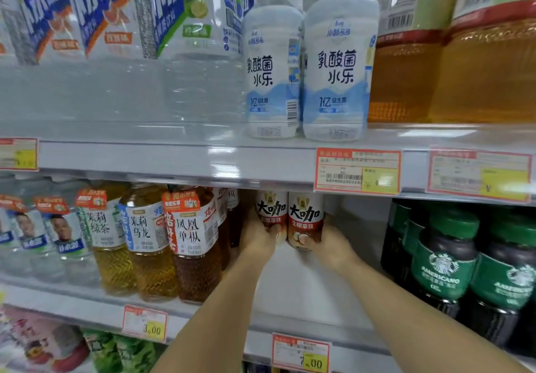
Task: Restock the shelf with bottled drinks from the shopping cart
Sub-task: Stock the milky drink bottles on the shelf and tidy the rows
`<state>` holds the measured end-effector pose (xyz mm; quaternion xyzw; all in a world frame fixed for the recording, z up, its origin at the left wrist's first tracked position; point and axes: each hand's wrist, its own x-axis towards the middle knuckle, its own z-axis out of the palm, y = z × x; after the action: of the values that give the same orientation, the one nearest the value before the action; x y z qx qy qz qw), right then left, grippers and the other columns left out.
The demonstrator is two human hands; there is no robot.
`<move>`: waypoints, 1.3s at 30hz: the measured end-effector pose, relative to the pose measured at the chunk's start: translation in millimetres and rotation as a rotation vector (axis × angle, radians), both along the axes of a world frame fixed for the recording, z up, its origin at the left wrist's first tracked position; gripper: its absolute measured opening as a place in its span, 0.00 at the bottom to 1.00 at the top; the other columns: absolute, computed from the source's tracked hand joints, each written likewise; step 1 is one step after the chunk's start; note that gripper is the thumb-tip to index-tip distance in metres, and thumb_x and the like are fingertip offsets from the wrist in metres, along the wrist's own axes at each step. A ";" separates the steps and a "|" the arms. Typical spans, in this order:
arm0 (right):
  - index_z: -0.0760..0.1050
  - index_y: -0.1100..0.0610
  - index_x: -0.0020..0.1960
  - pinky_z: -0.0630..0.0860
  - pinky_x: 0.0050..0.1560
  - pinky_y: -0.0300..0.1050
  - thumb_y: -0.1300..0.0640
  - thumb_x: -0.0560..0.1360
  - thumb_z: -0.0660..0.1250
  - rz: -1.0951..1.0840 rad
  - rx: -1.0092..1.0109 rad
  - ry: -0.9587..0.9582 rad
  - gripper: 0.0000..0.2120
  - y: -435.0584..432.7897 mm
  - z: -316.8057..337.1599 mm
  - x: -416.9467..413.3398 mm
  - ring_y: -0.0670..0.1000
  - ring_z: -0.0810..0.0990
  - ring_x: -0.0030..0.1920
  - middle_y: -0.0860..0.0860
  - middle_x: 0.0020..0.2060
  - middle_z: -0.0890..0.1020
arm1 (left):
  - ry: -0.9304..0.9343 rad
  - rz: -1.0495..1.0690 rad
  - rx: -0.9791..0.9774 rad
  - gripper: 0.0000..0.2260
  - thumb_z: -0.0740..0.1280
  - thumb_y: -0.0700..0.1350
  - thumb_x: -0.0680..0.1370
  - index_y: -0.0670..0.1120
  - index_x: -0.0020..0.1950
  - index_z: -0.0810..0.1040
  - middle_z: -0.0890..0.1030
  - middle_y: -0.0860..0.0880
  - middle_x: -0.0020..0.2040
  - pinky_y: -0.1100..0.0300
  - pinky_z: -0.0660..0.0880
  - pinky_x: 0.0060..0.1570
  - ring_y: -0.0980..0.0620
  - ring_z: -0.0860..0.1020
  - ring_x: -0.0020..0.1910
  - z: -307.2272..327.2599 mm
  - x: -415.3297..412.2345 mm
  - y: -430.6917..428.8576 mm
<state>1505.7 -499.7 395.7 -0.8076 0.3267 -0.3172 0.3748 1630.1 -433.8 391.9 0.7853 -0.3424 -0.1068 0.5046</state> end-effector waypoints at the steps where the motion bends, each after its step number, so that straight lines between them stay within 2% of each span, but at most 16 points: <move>1: 0.62 0.65 0.69 0.65 0.56 0.36 0.63 0.73 0.68 -0.020 -0.001 0.006 0.28 -1.9 -1.1 2.3 0.55 0.71 0.65 0.57 0.65 0.73 | -0.001 0.000 -0.001 0.26 0.68 0.42 0.76 0.44 0.71 0.63 0.71 0.44 0.69 0.48 0.64 0.68 0.43 0.68 0.69 -0.5 1.4 -1.2; 10: 0.57 0.62 0.71 0.65 0.54 0.37 0.62 0.74 0.67 -0.086 -0.012 0.064 0.30 -10.7 -11.4 10.3 0.56 0.71 0.65 0.57 0.67 0.71 | -0.004 0.012 0.005 0.26 0.70 0.43 0.74 0.43 0.70 0.65 0.74 0.44 0.66 0.54 0.67 0.62 0.43 0.71 0.65 -5.6 5.0 -4.0; 13: 0.59 0.65 0.70 0.68 0.58 0.40 0.59 0.74 0.68 -0.078 0.020 0.093 0.30 -3.3 -1.8 3.3 0.57 0.72 0.64 0.58 0.65 0.73 | 0.020 -0.070 -0.014 0.26 0.70 0.42 0.74 0.44 0.70 0.65 0.74 0.44 0.66 0.53 0.68 0.64 0.44 0.71 0.66 2.6 1.2 2.4; 15: 0.63 0.65 0.67 0.72 0.57 0.41 0.58 0.73 0.69 -0.101 -0.020 0.074 0.27 10.8 4.9 -7.4 0.56 0.76 0.60 0.59 0.62 0.76 | 0.013 -0.184 -0.093 0.26 0.70 0.40 0.74 0.43 0.70 0.65 0.73 0.43 0.66 0.49 0.68 0.66 0.45 0.71 0.66 7.9 -7.4 16.7; 17: 0.66 0.62 0.65 0.70 0.49 0.30 0.60 0.73 0.69 -0.095 -0.138 -0.027 0.23 37.5 7.8 -21.0 0.50 0.76 0.55 0.55 0.58 0.77 | -0.085 -0.240 -0.160 0.25 0.69 0.41 0.75 0.46 0.70 0.66 0.72 0.46 0.66 0.49 0.69 0.65 0.49 0.72 0.65 7.1 -20.0 46.2; 18: 0.68 0.59 0.66 0.66 0.48 0.28 0.60 0.72 0.69 -0.084 -0.214 -0.066 0.24 54.8 7.2 -27.2 0.47 0.74 0.55 0.51 0.57 0.76 | -0.155 -0.238 -0.198 0.24 0.68 0.43 0.76 0.48 0.70 0.66 0.72 0.50 0.66 0.52 0.70 0.64 0.53 0.72 0.64 3.5 -26.2 66.9; 19: 0.68 0.55 0.66 0.65 0.50 0.28 0.59 0.73 0.69 -0.056 -0.290 -0.086 0.23 73.7 5.2 -32.0 0.43 0.72 0.55 0.46 0.56 0.74 | -0.240 -0.222 -0.252 0.22 0.67 0.44 0.77 0.51 0.69 0.67 0.72 0.55 0.63 0.57 0.72 0.62 0.58 0.73 0.61 -2.0 -32.5 91.4; 21: 0.73 0.49 0.62 0.70 0.52 0.30 0.58 0.73 0.67 0.098 -0.386 -0.122 0.18 115.5 -2.8 -35.8 0.37 0.73 0.51 0.40 0.52 0.76 | -0.436 -0.159 -0.370 0.16 0.64 0.44 0.78 0.53 0.65 0.71 0.74 0.61 0.55 0.69 0.72 0.52 0.65 0.74 0.53 -16.7 -43.2 148.7; 22: 0.76 0.49 0.58 0.72 0.49 0.29 0.58 0.73 0.66 0.204 -0.395 -0.132 0.14 135.3 -9.9 -33.8 0.38 0.76 0.48 0.40 0.48 0.78 | -0.519 -0.115 -0.398 0.13 0.63 0.44 0.78 0.51 0.63 0.73 0.75 0.60 0.52 0.73 0.71 0.48 0.66 0.74 0.50 -28.6 -45.0 177.9; 24: 0.79 0.51 0.52 0.72 0.44 0.27 0.58 0.73 0.66 0.380 -0.396 -0.093 0.09 172.9 -32.0 -22.7 0.39 0.77 0.43 0.41 0.42 0.80 | -0.576 0.014 -0.384 0.10 0.62 0.42 0.78 0.47 0.58 0.77 0.77 0.57 0.48 0.77 0.69 0.46 0.66 0.74 0.47 -62.8 -42.2 233.4; 27: 0.80 0.52 0.52 0.70 0.42 0.27 0.59 0.74 0.66 0.586 -0.339 0.087 0.08 221.6 -85.2 9.1 0.42 0.76 0.40 0.43 0.41 0.80 | -0.446 0.239 -0.248 0.09 0.63 0.39 0.78 0.47 0.55 0.78 0.77 0.59 0.46 0.76 0.69 0.47 0.65 0.74 0.46 -129.8 -32.4 313.5; 30: 0.79 0.53 0.53 0.68 0.40 0.26 0.59 0.75 0.66 0.743 -0.222 0.300 0.08 266.3 -157.4 42.9 0.40 0.74 0.38 0.44 0.41 0.79 | -0.224 0.477 -0.019 0.09 0.65 0.35 0.77 0.44 0.54 0.79 0.80 0.53 0.47 0.64 0.73 0.48 0.57 0.78 0.46 -210.1 -27.2 392.1; 33: 0.78 0.53 0.57 0.69 0.35 0.32 0.58 0.75 0.64 0.886 -0.099 0.573 0.11 306.7 -241.9 68.1 0.40 0.73 0.34 0.47 0.41 0.78 | 0.086 0.673 0.261 0.10 0.63 0.37 0.77 0.48 0.55 0.79 0.80 0.52 0.50 0.58 0.73 0.49 0.51 0.79 0.49 -290.8 -37.0 463.6; 35: 0.77 0.55 0.57 0.71 0.37 0.38 0.57 0.75 0.63 0.969 -0.097 0.751 0.11 327.9 -298.6 79.7 0.45 0.74 0.36 0.47 0.41 0.77 | 0.237 0.744 0.374 0.10 0.62 0.40 0.78 0.50 0.55 0.79 0.80 0.51 0.52 0.58 0.72 0.47 0.51 0.78 0.49 -339.9 -51.2 498.2; 38: 0.76 0.59 0.51 0.72 0.42 0.45 0.58 0.75 0.62 1.060 -0.078 0.951 0.08 353.5 -378.8 87.3 0.54 0.76 0.42 0.52 0.48 0.79 | 0.326 0.756 0.480 0.10 0.63 0.40 0.77 0.51 0.55 0.78 0.79 0.51 0.51 0.61 0.68 0.44 0.51 0.78 0.49 -403.4 -69.4 524.8; 39: 0.74 0.58 0.49 0.70 0.41 0.45 0.59 0.75 0.62 1.091 -0.078 1.004 0.05 359.8 -404.2 86.3 0.54 0.75 0.42 0.53 0.47 0.77 | 0.344 0.745 0.501 0.10 0.63 0.39 0.77 0.51 0.55 0.77 0.79 0.51 0.52 0.61 0.69 0.44 0.50 0.78 0.50 -422.5 -73.0 528.3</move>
<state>1592.0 -139.9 -8.5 -0.9157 -0.0005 0.3101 0.2555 1557.1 94.5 -30.6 0.9229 0.0870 -0.1263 0.3531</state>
